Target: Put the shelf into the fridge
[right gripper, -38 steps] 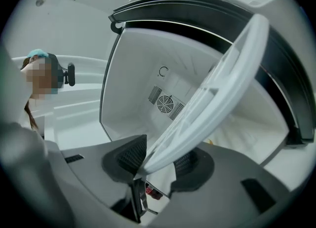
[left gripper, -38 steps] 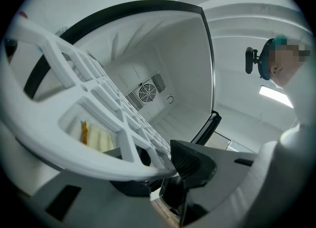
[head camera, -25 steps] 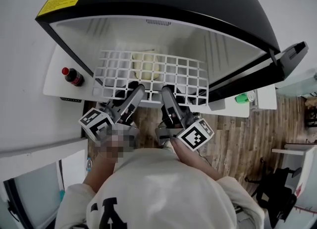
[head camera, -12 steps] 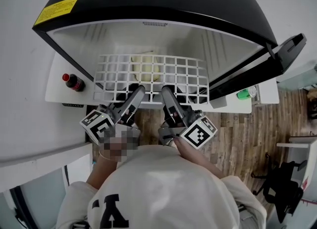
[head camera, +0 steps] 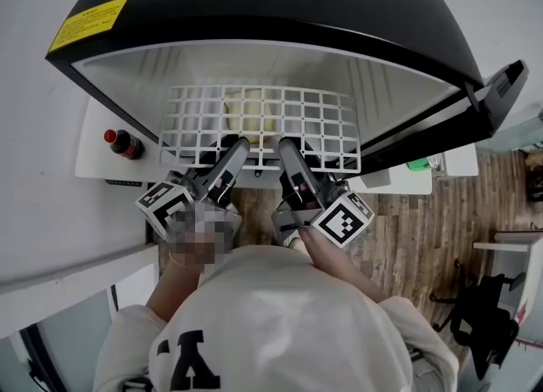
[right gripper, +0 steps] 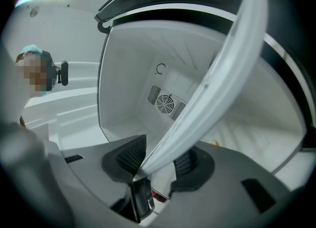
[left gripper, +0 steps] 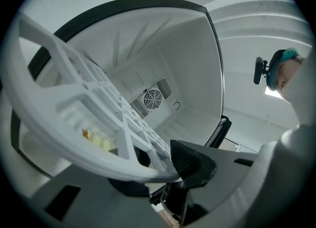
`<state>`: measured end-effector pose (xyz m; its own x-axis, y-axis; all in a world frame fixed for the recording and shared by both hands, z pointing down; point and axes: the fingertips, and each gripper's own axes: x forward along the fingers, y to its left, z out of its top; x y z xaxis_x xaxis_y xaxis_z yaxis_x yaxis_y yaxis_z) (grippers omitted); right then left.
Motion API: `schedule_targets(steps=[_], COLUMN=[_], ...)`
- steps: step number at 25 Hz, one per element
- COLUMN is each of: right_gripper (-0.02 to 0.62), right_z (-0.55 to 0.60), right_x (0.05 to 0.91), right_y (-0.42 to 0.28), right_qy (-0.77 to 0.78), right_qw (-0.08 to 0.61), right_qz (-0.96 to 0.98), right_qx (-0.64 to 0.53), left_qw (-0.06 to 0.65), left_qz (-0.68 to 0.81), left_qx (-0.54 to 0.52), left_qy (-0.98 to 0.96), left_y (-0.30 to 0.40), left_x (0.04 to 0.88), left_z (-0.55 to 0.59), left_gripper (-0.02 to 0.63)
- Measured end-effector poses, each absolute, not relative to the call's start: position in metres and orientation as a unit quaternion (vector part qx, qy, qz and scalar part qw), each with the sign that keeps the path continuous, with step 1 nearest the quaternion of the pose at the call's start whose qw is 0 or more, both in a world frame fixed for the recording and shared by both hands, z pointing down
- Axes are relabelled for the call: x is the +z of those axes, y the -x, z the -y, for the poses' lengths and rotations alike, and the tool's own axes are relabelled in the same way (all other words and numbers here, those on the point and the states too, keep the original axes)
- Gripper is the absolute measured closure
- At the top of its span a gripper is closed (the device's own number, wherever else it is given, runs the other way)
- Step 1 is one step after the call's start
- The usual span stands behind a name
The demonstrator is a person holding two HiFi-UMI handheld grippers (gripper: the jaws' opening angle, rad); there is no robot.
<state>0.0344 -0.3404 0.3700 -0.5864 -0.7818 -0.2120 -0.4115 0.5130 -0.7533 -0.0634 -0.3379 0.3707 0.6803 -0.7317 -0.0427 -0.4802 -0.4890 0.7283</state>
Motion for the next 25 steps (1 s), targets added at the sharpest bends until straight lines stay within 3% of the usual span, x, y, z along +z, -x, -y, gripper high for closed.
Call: schedule_targets(steps=[25], right_gripper=[0.437], right_z=[0.377], right_x=[0.372], right_y=[-0.037], right_qy=[0.365], right_qw=[0.292], right_qz=[-0.809], right_qx=[-0.357], left_qw=[0.382], left_qz=[0.354], left_qx=[-0.187], left_qy=[-0.833], left_y=[0.066], left_x=[0.371], left_z=[0.375], left_gripper=[0.485])
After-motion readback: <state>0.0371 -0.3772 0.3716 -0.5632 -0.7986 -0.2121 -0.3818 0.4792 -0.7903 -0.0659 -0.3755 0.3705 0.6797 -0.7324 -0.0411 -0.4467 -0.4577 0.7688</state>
